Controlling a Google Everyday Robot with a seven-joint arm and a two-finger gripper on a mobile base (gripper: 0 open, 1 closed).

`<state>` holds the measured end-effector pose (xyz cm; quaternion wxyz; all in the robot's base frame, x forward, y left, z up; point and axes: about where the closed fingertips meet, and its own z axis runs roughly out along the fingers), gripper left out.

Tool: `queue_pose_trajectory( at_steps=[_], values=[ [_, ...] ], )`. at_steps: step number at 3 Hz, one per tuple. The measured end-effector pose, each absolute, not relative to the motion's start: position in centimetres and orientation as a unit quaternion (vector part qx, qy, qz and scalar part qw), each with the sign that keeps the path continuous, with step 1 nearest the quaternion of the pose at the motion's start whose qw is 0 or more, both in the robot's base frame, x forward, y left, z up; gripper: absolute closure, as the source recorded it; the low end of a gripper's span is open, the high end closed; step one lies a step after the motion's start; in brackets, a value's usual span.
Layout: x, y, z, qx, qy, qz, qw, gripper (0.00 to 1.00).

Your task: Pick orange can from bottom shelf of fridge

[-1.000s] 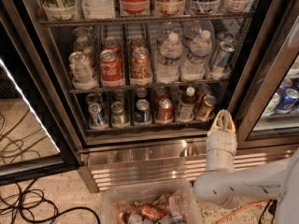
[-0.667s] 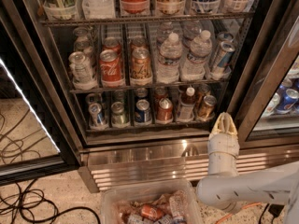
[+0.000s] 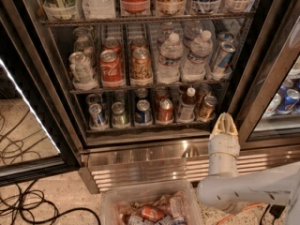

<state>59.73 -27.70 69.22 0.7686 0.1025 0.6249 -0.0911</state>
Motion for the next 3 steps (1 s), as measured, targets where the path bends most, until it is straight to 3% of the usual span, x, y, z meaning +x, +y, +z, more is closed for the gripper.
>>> queue_pose_trajectory(
  at_steps=[2,3],
  values=[
    [59.74,-27.7,69.22,0.102,0.625,-0.091,0.769,0.11],
    [59.74,-27.7,69.22,0.102,0.625,-0.091,0.769,0.0]
  ],
)
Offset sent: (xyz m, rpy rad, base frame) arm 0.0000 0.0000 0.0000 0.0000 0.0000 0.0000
